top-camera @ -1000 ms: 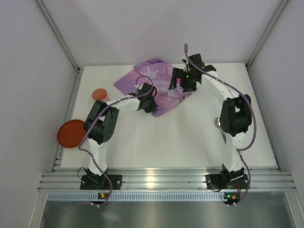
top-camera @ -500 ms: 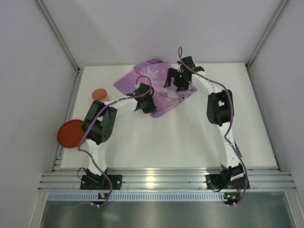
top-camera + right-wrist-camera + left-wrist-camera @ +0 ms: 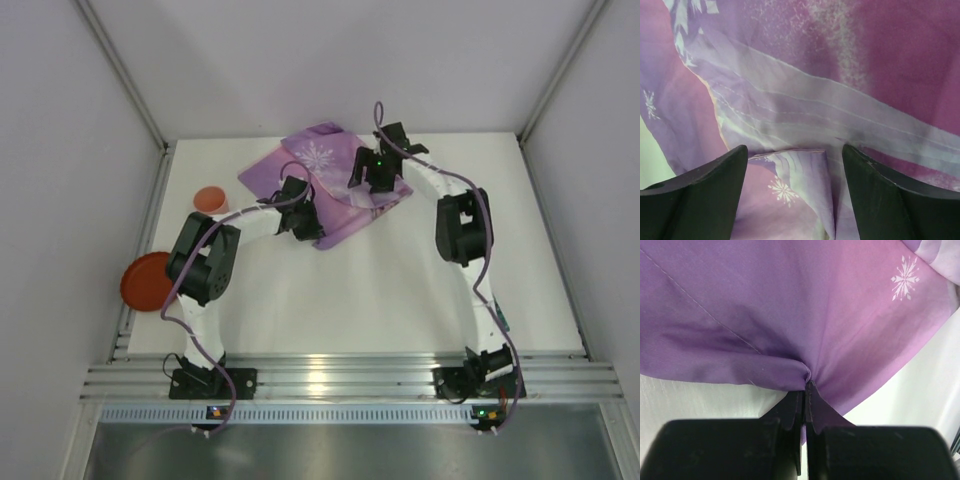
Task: Set the dinner table for one person
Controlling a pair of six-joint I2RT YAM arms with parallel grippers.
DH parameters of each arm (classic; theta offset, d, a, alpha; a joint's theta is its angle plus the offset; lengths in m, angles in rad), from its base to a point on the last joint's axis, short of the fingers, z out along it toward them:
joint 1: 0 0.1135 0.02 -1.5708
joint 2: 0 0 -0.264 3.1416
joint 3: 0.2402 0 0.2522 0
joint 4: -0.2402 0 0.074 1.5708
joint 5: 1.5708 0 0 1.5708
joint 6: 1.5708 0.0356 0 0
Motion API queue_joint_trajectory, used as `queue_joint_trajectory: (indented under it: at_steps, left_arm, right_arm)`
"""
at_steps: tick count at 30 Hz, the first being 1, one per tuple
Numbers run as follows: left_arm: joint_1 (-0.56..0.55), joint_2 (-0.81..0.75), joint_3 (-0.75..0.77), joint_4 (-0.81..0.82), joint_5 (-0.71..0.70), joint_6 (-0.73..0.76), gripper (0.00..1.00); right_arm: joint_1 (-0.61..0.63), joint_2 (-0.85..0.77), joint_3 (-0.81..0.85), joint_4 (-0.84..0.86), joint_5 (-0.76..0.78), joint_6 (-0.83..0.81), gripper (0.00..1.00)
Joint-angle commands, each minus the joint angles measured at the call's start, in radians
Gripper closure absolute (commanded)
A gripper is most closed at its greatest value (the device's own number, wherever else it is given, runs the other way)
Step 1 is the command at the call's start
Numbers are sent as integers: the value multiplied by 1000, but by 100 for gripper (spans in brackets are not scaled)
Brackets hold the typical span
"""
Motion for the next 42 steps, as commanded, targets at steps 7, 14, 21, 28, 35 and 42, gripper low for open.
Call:
queue_joint_trajectory:
  at_steps: [7, 14, 21, 28, 35, 42]
  left_arm:
    - [22, 46, -51, -122, -40, 53, 100]
    - [22, 31, -82, -110, -36, 39, 100]
    - [23, -19, -86, -191, -113, 56, 100]
    - [34, -130, -65, -340, -206, 99, 100]
    - [33, -251, -69, -479, -243, 102, 100]
    - [33, -388, -246, -478, -272, 42, 100]
  right_arm:
    - [88, -111, -160, 19, 32, 5, 67]
    - [65, -111, -57, -26, 38, 5, 100]
    - [-27, -131, 83, -26, -30, 68, 100]
    - [-315, -375, -99, -15, 142, 192, 100]
    - [-585, -702, -756, -66, 263, 207, 100]
    - [-529, -841, -1160, 52, 125, 105, 100]
